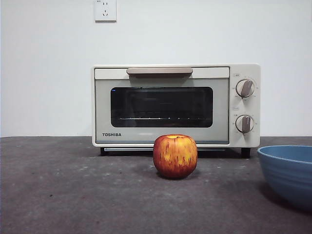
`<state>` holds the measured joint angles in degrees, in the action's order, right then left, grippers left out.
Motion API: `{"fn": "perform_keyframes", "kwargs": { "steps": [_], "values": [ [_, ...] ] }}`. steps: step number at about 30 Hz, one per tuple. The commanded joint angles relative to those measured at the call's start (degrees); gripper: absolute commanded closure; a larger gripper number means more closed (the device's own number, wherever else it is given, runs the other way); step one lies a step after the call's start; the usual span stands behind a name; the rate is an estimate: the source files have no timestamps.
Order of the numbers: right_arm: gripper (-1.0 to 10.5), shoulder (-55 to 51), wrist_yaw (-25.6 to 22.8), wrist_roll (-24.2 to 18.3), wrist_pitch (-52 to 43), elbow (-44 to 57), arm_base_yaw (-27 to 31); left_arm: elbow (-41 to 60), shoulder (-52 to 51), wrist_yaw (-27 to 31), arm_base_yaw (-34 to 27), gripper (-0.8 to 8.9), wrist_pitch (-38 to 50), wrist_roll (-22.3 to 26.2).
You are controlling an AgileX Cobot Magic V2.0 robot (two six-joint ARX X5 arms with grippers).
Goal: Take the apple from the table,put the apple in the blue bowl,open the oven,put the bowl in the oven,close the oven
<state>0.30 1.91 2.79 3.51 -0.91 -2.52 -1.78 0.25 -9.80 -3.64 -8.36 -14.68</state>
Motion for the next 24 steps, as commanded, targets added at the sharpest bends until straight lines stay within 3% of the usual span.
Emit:
{"fn": "perform_keyframes", "kwargs": {
  "steps": [1,5,9,15,24],
  "values": [
    [9.4,-0.09,-0.26,6.29,-0.37,0.11,-0.02,1.07,-0.07,-0.15,-0.15,8.06,0.26,-2.99],
    [9.4,-0.09,-0.15,8.31,3.19,0.11,-0.02,1.07,-0.07,-1.09,-0.15,8.06,-0.04,-3.58],
    [9.4,-0.09,1.75,12.85,7.1,0.09,-0.02,0.22,-0.07,-1.62,-0.15,8.06,-3.34,-7.1],
    [9.4,-0.02,5.01,17.7,8.11,-2.23,-0.02,-3.61,1.01,-6.1,-0.13,8.06,-8.83,-7.91],
    [9.4,6.25,6.27,16.92,13.68,-13.38,-0.02,-13.86,12.09,-10.67,-0.09,8.06,-9.03,-8.26]
  ]
}}
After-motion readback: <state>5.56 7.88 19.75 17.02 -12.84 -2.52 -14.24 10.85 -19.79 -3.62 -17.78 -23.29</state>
